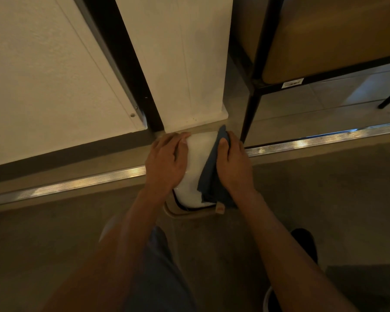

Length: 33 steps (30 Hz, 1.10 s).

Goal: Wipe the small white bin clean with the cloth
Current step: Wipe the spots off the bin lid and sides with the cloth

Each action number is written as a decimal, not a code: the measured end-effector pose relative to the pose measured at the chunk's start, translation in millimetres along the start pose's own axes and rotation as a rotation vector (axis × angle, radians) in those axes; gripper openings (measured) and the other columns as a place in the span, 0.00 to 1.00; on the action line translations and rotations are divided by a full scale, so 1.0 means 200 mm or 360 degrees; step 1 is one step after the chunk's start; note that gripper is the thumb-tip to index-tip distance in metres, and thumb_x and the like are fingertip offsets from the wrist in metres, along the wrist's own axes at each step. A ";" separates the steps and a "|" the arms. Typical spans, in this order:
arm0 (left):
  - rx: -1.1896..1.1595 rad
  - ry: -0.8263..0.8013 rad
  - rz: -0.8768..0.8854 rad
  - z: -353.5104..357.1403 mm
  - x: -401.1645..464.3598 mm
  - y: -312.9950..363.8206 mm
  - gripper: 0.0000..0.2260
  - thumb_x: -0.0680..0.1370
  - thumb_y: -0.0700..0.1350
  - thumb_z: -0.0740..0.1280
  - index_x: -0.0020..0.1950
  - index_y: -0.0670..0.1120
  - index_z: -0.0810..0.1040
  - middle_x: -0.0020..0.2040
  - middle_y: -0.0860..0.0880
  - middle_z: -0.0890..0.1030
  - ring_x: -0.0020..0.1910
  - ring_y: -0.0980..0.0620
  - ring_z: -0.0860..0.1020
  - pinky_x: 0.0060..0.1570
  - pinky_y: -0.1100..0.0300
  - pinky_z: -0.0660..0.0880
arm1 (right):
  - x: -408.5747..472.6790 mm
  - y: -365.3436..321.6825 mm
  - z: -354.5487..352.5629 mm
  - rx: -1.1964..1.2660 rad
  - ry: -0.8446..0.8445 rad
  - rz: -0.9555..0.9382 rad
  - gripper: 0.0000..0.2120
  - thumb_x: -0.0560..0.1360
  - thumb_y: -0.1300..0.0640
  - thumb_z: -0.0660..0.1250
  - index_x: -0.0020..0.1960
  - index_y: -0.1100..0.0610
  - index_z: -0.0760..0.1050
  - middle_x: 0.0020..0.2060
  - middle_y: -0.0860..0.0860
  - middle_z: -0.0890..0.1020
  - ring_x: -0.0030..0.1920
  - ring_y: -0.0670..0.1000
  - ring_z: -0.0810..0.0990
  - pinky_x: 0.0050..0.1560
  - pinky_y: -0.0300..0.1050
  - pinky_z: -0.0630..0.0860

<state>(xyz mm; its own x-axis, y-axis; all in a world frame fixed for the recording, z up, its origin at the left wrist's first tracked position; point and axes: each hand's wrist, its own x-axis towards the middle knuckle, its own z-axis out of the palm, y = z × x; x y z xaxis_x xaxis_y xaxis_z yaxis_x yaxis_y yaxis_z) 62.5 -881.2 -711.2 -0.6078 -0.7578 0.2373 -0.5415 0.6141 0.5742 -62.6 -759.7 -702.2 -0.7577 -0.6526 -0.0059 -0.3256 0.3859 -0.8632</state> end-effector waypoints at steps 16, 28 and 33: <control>-0.0010 0.0054 -0.0117 0.00 0.00 0.05 0.14 0.85 0.49 0.58 0.67 0.50 0.78 0.64 0.49 0.78 0.64 0.50 0.73 0.62 0.65 0.62 | 0.16 0.02 -0.03 -0.0273 -0.0272 -0.0512 0.19 0.84 0.47 0.52 0.69 0.55 0.70 0.64 0.53 0.75 0.61 0.52 0.74 0.61 0.46 0.71; -0.0005 0.0048 0.0001 -0.01 -0.01 0.05 0.18 0.84 0.50 0.55 0.68 0.48 0.77 0.64 0.47 0.79 0.64 0.50 0.74 0.65 0.63 0.61 | 0.26 -0.08 0.01 -0.0454 -0.0300 0.0059 0.20 0.84 0.47 0.47 0.58 0.57 0.73 0.50 0.55 0.76 0.54 0.58 0.77 0.49 0.47 0.66; -0.0020 0.0098 0.0020 -0.02 0.00 0.06 0.14 0.84 0.46 0.58 0.65 0.47 0.80 0.62 0.48 0.80 0.61 0.52 0.74 0.63 0.60 0.66 | 0.38 -0.19 0.06 -0.0988 -0.0540 -0.0030 0.26 0.82 0.46 0.45 0.58 0.59 0.77 0.53 0.59 0.80 0.52 0.57 0.78 0.50 0.49 0.70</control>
<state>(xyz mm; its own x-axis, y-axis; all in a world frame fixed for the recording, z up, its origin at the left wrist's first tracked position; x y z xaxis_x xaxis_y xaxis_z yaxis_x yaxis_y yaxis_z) 58.1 -874.5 -700.9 -0.5775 -0.7624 0.2919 -0.5264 0.6210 0.5807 -101.8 -831.6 -676.2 -0.5635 -0.7911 -0.2380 -0.6760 0.6071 -0.4177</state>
